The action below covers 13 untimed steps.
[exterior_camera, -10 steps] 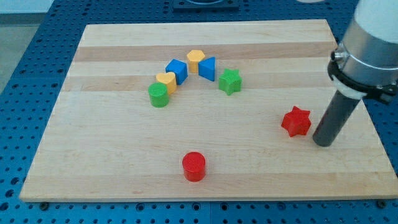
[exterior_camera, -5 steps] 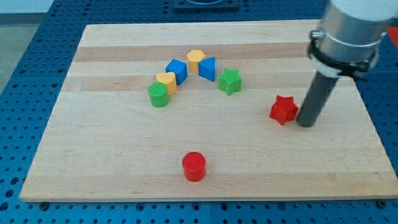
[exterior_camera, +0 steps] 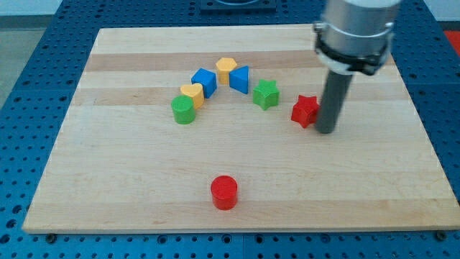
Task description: Place the red heart diagonally to the green star at the bottom of it
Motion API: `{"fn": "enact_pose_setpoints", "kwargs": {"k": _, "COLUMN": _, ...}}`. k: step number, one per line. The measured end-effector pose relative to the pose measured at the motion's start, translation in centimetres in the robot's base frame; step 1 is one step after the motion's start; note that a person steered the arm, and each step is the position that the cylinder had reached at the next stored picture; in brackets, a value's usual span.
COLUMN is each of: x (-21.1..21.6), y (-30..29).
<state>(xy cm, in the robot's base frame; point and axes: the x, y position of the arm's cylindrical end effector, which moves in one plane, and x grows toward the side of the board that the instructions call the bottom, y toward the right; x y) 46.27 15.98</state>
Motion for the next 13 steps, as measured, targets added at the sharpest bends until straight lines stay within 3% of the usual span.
{"fn": "enact_pose_setpoints", "kwargs": {"k": 1, "x": -2.4, "y": 6.3}}
{"fn": "enact_pose_setpoints", "kwargs": {"k": 2, "x": -3.8, "y": 5.5}}
{"fn": "enact_pose_setpoints", "kwargs": {"k": 5, "x": -3.2, "y": -4.5}}
{"fn": "enact_pose_setpoints", "kwargs": {"k": 6, "x": -3.1, "y": -4.9}}
{"fn": "enact_pose_setpoints", "kwargs": {"k": 7, "x": 0.9, "y": -1.3}}
{"fn": "enact_pose_setpoints", "kwargs": {"k": 8, "x": 4.7, "y": -2.2}}
{"fn": "enact_pose_setpoints", "kwargs": {"k": 11, "x": 0.6, "y": -11.6}}
{"fn": "enact_pose_setpoints", "kwargs": {"k": 13, "x": 1.9, "y": -11.8}}
